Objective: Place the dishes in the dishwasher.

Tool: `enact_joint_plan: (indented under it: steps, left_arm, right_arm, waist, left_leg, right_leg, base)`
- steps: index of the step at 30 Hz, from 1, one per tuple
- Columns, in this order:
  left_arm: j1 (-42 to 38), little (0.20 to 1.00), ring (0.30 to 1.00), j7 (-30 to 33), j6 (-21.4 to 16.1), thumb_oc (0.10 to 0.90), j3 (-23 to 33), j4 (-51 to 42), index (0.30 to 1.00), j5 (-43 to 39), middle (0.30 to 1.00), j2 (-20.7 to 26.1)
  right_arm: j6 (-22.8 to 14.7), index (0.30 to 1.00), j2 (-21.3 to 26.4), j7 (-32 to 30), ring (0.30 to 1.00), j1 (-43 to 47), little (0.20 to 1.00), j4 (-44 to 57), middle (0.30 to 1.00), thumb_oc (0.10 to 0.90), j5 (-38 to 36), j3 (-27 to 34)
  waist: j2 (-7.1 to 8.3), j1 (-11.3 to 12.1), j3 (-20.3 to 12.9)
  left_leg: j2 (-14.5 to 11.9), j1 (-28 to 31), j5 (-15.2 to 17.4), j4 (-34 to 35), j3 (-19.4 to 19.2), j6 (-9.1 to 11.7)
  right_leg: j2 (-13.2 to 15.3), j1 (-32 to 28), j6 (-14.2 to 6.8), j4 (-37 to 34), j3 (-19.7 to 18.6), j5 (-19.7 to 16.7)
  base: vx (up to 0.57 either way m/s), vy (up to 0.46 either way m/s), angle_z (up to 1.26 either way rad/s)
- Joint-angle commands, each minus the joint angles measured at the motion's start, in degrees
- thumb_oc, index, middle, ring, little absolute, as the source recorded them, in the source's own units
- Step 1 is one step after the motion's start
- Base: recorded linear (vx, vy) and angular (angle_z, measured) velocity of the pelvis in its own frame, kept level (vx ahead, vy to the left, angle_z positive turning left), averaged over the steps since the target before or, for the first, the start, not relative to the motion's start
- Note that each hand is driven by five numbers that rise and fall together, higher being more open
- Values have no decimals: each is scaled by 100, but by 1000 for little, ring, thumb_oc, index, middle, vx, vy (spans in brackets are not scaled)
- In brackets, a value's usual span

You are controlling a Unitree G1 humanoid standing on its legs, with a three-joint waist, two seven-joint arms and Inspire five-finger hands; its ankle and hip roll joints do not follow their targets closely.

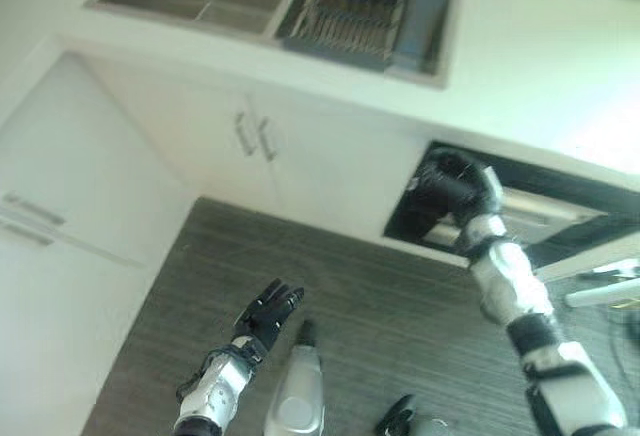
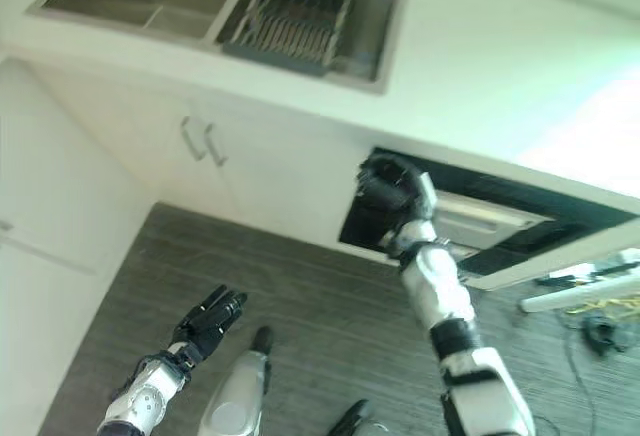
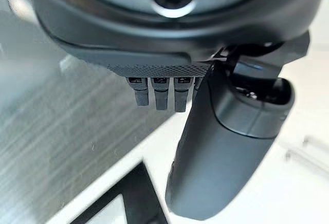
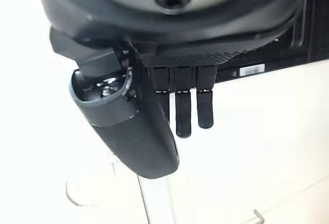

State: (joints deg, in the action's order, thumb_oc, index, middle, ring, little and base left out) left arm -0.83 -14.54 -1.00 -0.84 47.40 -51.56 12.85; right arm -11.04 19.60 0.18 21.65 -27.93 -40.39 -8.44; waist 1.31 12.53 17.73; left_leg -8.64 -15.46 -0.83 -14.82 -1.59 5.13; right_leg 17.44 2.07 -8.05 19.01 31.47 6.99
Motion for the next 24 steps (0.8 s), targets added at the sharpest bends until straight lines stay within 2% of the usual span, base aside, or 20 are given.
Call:
enact_joint_plan:
  steps: [1, 3, 5, 6, 7, 8, 9, 10, 11, 12, 13, 15, 18, 19, 20, 21, 24]
  left_arm:
    - [1105, 900, 900, -1485, -1158, 800, 78, 777, 900, -194, 900, 227]
    - [1119, 900, 900, -1773, -1184, 800, 168, 759, 900, -238, 900, 229]
    - [998, 900, 900, -1802, -1110, 800, 244, 752, 900, -53, 900, 224]
    - [914, 900, 900, -1737, -1025, 800, 242, 723, 900, 14, 900, 216]
    - [729, 900, 900, -1545, -799, 800, 219, 591, 900, 189, 900, 226]
    - [639, 900, 900, -1438, -686, 800, 185, 537, 900, 333, 900, 239]
    - [580, 900, 900, -1380, -599, 800, 146, 533, 900, 459, 900, 242]
    - [458, 900, 900, -1275, -531, 800, 43, 753, 900, 949, 900, 245]
    - [442, 900, 900, -1263, -532, 800, 26, 805, 900, 1002, 900, 243]
    - [330, 900, 900, -1153, -473, 800, -27, 1011, 900, 1167, 900, 253]
    - [263, 900, 900, -1100, -444, 800, -45, 1128, 900, 1264, 900, 265]
    - [161, 900, 900, -972, -493, 800, -76, 1420, 900, 1533, 900, 269]
    - [-77, 900, 900, -690, -413, 800, -213, 1722, 900, 1644, 900, 308]
    - [-252, 900, 900, -642, -345, 800, -224, 1823, 900, 1706, 900, 318]
    - [-340, 900, 900, -603, -373, 800, -233, 1923, 900, 1880, 900, 329]
    - [-356, 900, 900, -554, -387, 800, -218, 1996, 900, 1929, 900, 314]
    - [-320, 900, 900, -584, -368, 800, -62, 2126, 900, 1836, 900, 242]
  right_arm:
    - [-656, 900, 622, 295, 900, 445, 900, -872, 900, 800, 453, 680]
    - [-547, 900, 642, 299, 900, 434, 900, -1033, 900, 800, 604, 652]
    - [-470, 900, 699, 270, 900, 314, 900, -1100, 900, 800, 882, 602]
    - [-303, 900, 711, 341, 900, 167, 900, -1065, 900, 800, 699, 604]
    - [-363, 900, 672, 347, 900, -261, 900, -1079, 900, 800, 718, 731]
    - [-383, 900, 591, 311, 900, -470, 900, -1125, 900, 800, 689, 783]
    - [-378, 900, 506, 238, 900, -618, 900, -1165, 900, 800, 674, 804]
    - [-292, 900, 313, 287, 900, -843, 900, -1696, 900, 800, 669, 917]
    - [-314, 900, 290, 285, 900, -872, 900, -1768, 900, 800, 711, 925]
    - [-225, 900, 194, 266, 900, -981, 900, -1999, 900, 800, 691, 908]
    - [-178, 900, 155, 334, 900, -1036, 900, -2117, 900, 800, 599, 915]
    - [-253, 900, -13, 346, 900, -1218, 900, -2431, 900, 800, 978, 886]
    - [-266, 900, -205, 344, 900, -1398, 900, -2942, 900, 800, 1255, 685]
    - [-227, 900, -266, 396, 900, -1439, 900, -3196, 900, 800, 1272, 642]
    - [-178, 900, -312, 433, 900, -1493, 900, -3391, 900, 800, 1372, 618]
    - [-77, 900, -325, 505, 900, -1535, 900, -3547, 900, 800, 1492, 612]
    - [122, 900, -378, 524, 900, -1601, 900, -3831, 900, 800, 1813, 604]
  waist:
    - [-440, 36, -85]
    - [-459, -13, -67]
    - [-395, -150, -49]
    - [-342, -244, -47]
    - [-260, -374, -62]
    - [-273, -427, -94]
    - [-298, -457, -136]
    - [-376, -524, -281]
    - [-382, -536, -301]
    - [-400, -583, -366]
    - [-414, -605, -390]
    - [-393, -706, -430]
    - [-315, -971, -517]
    - [-200, -1056, -547]
    - [-128, -1125, -582]
    - [-94, -1160, -645]
    - [-47, -1095, -778]
  left_leg:
    - [-557, 640, 821, -237, -723, 180]
    - [-624, 572, 705, -237, -816, 305]
    - [-537, 813, 692, -237, -1346, 269]
    - [-455, 987, 722, -237, -1682, 207]
    - [-324, 1162, 803, -237, -2145, 128]
    - [-346, 1180, 845, -237, -2294, 106]
    - [-365, 1195, 878, -237, -2302, 95]
    - [-272, 1255, 1070, -237, -2119, -60]
    - [-255, 1267, 1096, -237, -2123, -87]
    - [-197, 1333, 1218, -237, -2137, -190]
    - [-169, 1358, 1277, -237, -2119, -242]
    - [-25, 1433, 1405, -237, -2039, -349]
    - [22, 1465, 1498, -237, -1764, -385]
    - [115, 1464, 1541, -237, -1649, -378]
    - [140, 1476, 1564, -237, -1566, -383]
    - [112, 1434, 1451, -237, -1589, -386]
    - [94, 1500, 1433, -237, -1622, -308]
  right_leg:
    - [45, 138, -146, -182, -350, 18]
    - [-93, 119, -75, -182, -461, 135]
    - [-33, 68, -16, -182, -342, 169]
    - [42, 14, 4, -182, -247, 145]
    - [158, -121, 10, -182, -54, 107]
    - [187, -195, 17, -182, 76, 61]
    - [198, -238, 21, -182, 157, 23]
    - [172, -316, -56, -182, 229, -205]
    - [177, -326, -75, -182, 238, -279]
    - [197, -359, -142, -182, 309, -566]
    - [182, -406, -158, -159, 352, -673]
    - [178, -301, -191, 276, 203, -731]
    - [-346, -167, -48, -153, -424, -433]
    - [-385, 55, -49, -182, -782, -234]
    - [-393, 154, -110, -182, -1056, -277]
    - [-408, 219, -45, -182, -1075, -204]
    - [-394, 75, -24, -182, -1047, 15]
  base:
    - [-101, -63, -42]
    - [-149, -43, -23]
    - [-158, 43, 23]
    - [-109, 117, 58]
    - [-83, 150, 78]
    - [-6, 205, 133]
    - [125, 525, 205]
    - [151, 510, 183]
    - [165, 604, 115]
    - [99, 303, 17]
    - [138, 360, 9]
    - [133, 196, -3]
    - [76, -9, 31]
    - [30, -148, 80]
    - [-20, -219, 112]
    - [-4, -231, 108]
    - [34, -165, 37]
